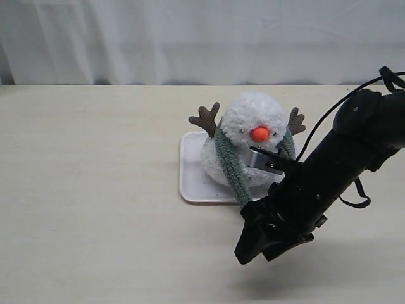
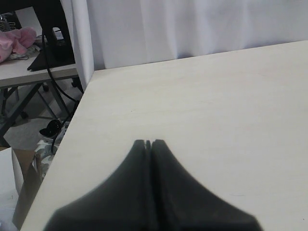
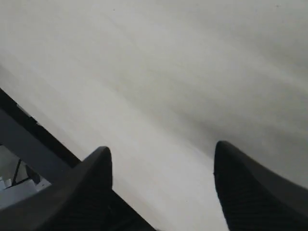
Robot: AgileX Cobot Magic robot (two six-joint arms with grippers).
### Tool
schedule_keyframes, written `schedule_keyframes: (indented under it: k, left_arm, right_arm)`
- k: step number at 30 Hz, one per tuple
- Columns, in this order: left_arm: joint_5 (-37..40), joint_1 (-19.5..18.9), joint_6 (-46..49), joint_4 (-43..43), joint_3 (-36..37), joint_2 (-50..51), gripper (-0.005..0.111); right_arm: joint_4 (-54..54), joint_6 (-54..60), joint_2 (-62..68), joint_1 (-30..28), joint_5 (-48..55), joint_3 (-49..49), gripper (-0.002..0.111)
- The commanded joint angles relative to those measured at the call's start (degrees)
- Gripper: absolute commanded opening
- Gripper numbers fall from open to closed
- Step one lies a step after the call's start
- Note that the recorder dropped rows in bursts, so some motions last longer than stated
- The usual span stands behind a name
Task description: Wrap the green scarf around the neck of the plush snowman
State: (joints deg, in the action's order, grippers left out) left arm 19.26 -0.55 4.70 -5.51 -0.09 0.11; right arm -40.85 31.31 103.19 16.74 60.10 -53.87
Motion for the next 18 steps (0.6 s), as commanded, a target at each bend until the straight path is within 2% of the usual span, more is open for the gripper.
schedule_keyframes:
  k: [1, 5, 11, 18]
  left_arm:
    - [-0.69, -0.04, -0.03, 0.0, 0.09, -0.11, 0.0]
    - [-0.69, -0.04, -0.03, 0.0, 0.09, -0.11, 0.0]
    - [-0.69, -0.04, -0.03, 0.0, 0.09, -0.11, 0.0]
    - [-0.69, -0.04, -0.03, 0.0, 0.09, -0.11, 0.0]
  right_arm:
    - [-1.07, 2.83, -2.84, 0.02, 1.52, -0.09, 0.045]
    - [-0.88, 5.34, -8.43, 0.02, -0.17, -0.09, 0.029]
    - [5.73, 1.32, -17.66, 0.02, -11.62, 0.01, 0.004]
    - [12.89, -4.11, -27.23, 0.02, -19.22, 0.85, 0.004]
